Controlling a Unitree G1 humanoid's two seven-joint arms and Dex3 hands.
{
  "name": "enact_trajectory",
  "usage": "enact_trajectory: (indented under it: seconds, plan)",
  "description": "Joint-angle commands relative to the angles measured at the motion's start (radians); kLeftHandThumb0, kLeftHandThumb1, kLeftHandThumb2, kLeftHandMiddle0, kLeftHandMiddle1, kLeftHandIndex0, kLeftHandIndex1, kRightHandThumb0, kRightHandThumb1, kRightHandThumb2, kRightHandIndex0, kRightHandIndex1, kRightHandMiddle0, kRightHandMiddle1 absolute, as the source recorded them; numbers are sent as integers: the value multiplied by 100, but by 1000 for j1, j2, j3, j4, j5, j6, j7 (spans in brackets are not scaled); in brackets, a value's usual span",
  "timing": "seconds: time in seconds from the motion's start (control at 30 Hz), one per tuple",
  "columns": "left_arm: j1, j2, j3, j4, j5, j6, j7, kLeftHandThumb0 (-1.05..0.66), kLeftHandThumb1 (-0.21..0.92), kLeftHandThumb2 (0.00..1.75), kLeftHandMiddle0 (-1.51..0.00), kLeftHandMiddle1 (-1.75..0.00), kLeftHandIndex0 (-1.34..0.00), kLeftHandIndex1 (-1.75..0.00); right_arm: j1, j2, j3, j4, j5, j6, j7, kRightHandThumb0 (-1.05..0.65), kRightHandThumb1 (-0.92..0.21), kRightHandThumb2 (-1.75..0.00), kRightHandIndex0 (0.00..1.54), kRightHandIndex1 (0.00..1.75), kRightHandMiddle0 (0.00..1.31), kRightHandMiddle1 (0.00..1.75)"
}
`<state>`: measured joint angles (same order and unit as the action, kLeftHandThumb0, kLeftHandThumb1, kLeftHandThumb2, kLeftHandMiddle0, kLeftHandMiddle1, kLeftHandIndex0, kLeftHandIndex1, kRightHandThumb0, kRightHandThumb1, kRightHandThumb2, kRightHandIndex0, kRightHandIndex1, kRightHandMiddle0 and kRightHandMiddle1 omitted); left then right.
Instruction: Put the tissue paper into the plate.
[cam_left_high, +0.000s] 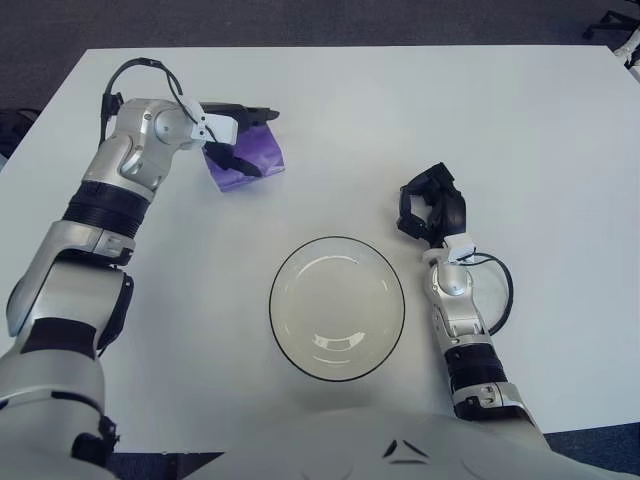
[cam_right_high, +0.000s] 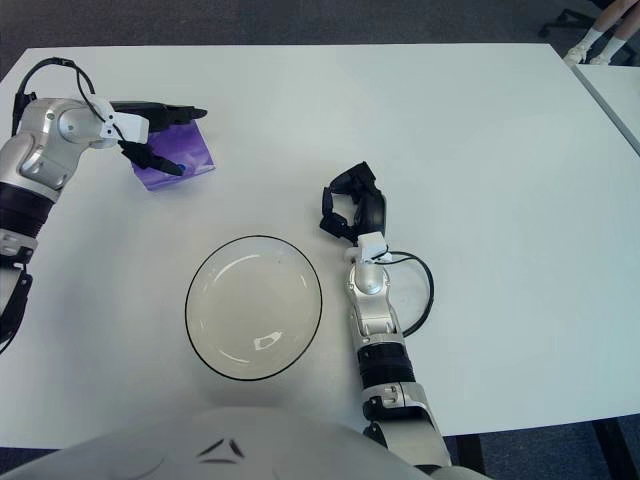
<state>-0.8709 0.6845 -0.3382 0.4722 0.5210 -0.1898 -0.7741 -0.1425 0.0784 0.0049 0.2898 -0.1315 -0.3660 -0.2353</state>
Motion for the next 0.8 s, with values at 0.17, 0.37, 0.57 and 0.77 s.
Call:
enact_trajectory:
  seconds: [0.17,0.37,0.57,0.77]
  plan:
    - [-25,-35,-16,39,-24,-3,-33,-105,78,37,0,0,0,0,89,-3,-11,118,9,79,3,-42,-49,-111,64,138,47,175]
    - [-38,-49,-21,81,-33,-10,-46,-105,77,36,0,0,0,0,85,-3,-10,122,7,75,1,-42,-48,-112,64,139,48,175]
    - [-38,-63,-33,132,-13,-47,6,-105,78,36,0,0,0,0,81,-5,-4,118,-6,85,-6,-42,-51,-108,64,137,46,175]
    - [-36,-74,-53,171,9,-67,40,-105,80,36,0,0,0,0,81,-6,-4,114,-9,94,-7,-41,-52,-107,63,136,45,175]
